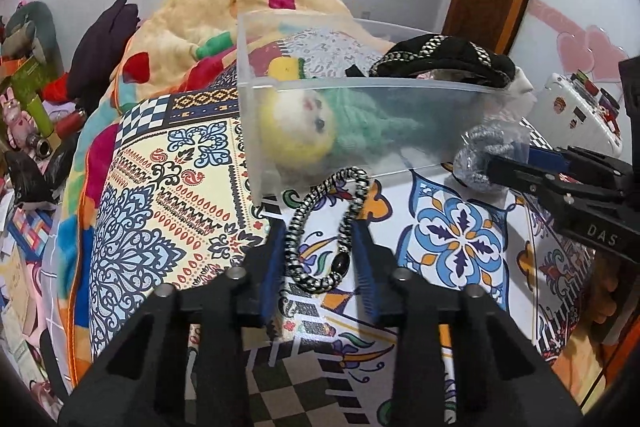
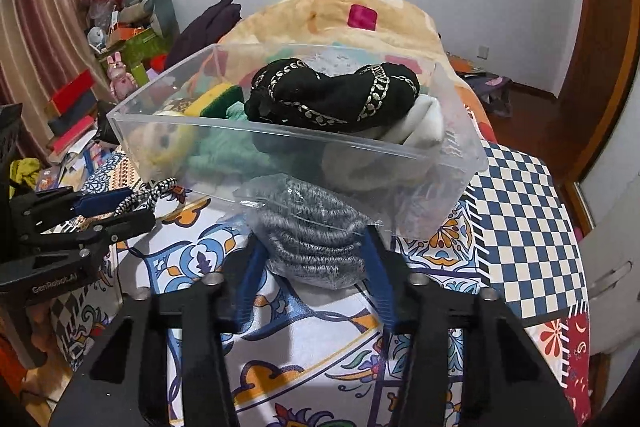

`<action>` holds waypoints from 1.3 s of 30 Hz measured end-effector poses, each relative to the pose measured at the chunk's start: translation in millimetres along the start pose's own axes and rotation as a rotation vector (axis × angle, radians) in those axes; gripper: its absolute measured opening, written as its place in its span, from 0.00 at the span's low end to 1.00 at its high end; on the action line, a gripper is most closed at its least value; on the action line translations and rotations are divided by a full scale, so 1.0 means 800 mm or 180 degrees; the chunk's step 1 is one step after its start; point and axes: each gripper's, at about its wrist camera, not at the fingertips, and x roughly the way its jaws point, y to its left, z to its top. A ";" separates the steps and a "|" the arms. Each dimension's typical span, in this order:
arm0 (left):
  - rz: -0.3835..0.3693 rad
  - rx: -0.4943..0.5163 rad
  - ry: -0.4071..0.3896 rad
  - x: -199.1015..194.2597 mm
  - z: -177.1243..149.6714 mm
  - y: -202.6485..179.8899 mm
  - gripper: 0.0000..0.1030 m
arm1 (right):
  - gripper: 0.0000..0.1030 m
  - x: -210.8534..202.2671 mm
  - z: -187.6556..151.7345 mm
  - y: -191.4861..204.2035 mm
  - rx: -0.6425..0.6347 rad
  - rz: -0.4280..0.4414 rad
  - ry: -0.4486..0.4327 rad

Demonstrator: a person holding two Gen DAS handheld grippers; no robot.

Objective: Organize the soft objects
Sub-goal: 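Grasp the rope bracelet with the left tool while the right tool grasps the bagged steel wool, then drop the bracelet into the box with the left tool while the right tool drops the steel wool in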

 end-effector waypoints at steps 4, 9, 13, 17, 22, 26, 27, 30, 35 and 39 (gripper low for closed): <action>-0.0018 0.0061 -0.0050 -0.008 -0.006 -0.003 0.20 | 0.28 -0.008 -0.003 -0.001 -0.0001 0.0036 -0.0055; -0.0052 0.0073 -0.0180 -0.028 -0.004 -0.005 0.09 | 0.25 -0.026 -0.007 0.000 0.0048 0.0068 -0.0152; -0.0104 0.0044 -0.0338 -0.049 0.005 -0.007 0.09 | 0.25 -0.042 -0.006 0.005 0.0035 0.0103 -0.0236; -0.0148 0.0044 -0.0402 -0.062 0.011 -0.008 0.09 | 0.23 -0.061 -0.005 0.012 -0.0017 0.0123 -0.0361; -0.0088 0.0127 -0.0233 -0.047 0.014 -0.009 0.15 | 0.23 -0.078 0.000 0.020 -0.0075 0.0157 -0.0505; -0.0117 0.0195 0.0039 -0.020 0.012 -0.014 0.22 | 0.23 -0.084 0.002 0.021 -0.0087 0.0194 -0.0560; -0.0098 0.0234 0.0100 -0.013 0.011 -0.016 0.23 | 0.23 -0.084 0.002 0.020 -0.0078 0.0197 -0.0568; -0.0067 0.0336 0.0241 0.004 0.009 -0.024 0.23 | 0.23 -0.085 0.001 0.017 -0.0059 0.0192 -0.0574; 0.0096 0.0524 0.0169 0.008 0.010 -0.032 0.06 | 0.23 -0.090 0.001 0.016 -0.0047 0.0202 -0.0625; 0.0045 0.0447 0.0059 -0.005 0.011 -0.026 0.06 | 0.23 -0.095 0.003 0.019 -0.0068 0.0204 -0.0674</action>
